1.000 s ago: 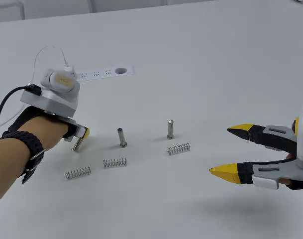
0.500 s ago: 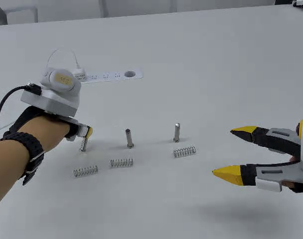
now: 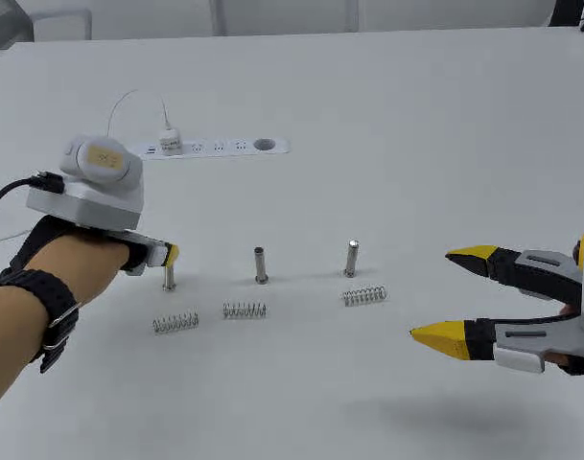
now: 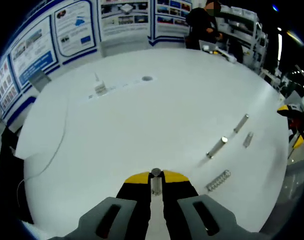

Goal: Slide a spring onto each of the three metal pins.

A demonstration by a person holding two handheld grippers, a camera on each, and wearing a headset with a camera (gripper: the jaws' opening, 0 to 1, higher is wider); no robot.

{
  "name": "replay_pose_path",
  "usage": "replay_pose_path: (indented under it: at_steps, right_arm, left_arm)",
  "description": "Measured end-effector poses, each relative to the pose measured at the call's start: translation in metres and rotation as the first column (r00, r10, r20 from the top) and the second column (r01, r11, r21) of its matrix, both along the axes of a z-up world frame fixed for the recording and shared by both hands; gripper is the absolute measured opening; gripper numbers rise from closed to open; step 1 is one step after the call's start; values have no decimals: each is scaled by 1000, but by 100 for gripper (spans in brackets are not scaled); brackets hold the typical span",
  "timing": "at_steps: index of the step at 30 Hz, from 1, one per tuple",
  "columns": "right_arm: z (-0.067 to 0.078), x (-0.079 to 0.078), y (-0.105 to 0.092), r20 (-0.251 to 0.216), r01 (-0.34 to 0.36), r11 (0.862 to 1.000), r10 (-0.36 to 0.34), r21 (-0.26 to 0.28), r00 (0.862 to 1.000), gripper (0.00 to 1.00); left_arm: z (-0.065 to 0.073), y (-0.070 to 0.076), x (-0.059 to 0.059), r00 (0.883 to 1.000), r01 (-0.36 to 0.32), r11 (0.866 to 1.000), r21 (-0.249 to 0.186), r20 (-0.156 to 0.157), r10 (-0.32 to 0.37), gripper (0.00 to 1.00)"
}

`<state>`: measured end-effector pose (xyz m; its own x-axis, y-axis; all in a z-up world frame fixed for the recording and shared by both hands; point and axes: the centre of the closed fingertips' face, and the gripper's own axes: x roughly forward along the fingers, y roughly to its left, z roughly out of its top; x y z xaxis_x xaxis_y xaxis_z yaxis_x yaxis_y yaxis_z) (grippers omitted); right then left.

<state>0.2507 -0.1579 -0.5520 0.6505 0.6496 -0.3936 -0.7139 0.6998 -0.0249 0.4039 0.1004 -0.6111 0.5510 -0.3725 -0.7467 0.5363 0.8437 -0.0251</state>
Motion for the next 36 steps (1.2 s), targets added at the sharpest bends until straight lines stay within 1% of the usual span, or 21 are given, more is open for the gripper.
replay_pose_path:
  at_steps: [1,6,9,13,15,17,21,23,24,26,28,31,33,34,35,36]
  right_arm:
    - [1,0,1,0,-2,1000,2,0,1000,66]
    - [2,0,3,3,-10,1000,10,-8,1000,66]
    - [2,-1,4,2,-12,1000,12,-12,1000,66]
    - [3,-2,4,0,-14,1000,14,-15,1000,66]
    - [3,-2,4,0,-13,1000,13,-18,1000,66]
    - [3,-3,4,0,-13,1000,13,-17,1000,66]
    - [3,-4,5,-1,-14,1000,14,-18,1000,66]
    - [3,-5,5,-2,-15,1000,15,-18,1000,66]
    - [3,-5,5,-1,-15,1000,15,-18,1000,66]
    - [2,-5,4,-2,-13,1000,13,-17,1000,66]
    - [2,-6,3,-3,-12,1000,12,-20,1000,66]
    - [1,-7,3,-4,-13,1000,13,-24,1000,66]
    - [1,-7,3,-4,-12,1000,12,-24,1000,66]
    - [2,-7,3,-4,-12,1000,12,-23,1000,66]
    - [2,-7,3,-4,-12,1000,12,-23,1000,66]
    - [2,-6,4,-4,-13,1000,13,-24,1000,66]
  left_arm:
    - [0,1,-1,1000,-5,1000,-11,13,5,6]
    - [1,3,-5,999,-21,999,-40,41,23,6]
    - [1,3,-7,997,-26,998,-49,66,29,6]
    - [2,2,-8,994,-33,997,-72,97,40,6]
    - [2,2,-9,993,-39,996,-77,106,47,6]
    - [2,1,-9,992,-35,996,-83,114,45,6]
    - [2,-3,-9,989,-21,995,-99,142,36,6]
    - [3,-3,-9,989,-19,995,-101,146,33,7]
    - [3,-5,-10,987,-5,995,-100,161,21,7]
    - [4,-5,-10,986,-2,995,-101,166,19,7]
    - [4,-6,-10,984,8,995,-103,180,11,7]
    - [4,-6,-11,983,17,994,-109,186,4,7]
    - [5,-6,-11,980,35,995,-97,199,-15,8]
    - [4,-6,-11,979,43,996,-80,202,-26,8]
    - [4,-5,-11,977,47,997,-68,212,-32,8]
    - [3,-4,-11,976,48,997,-58,214,-35,8]
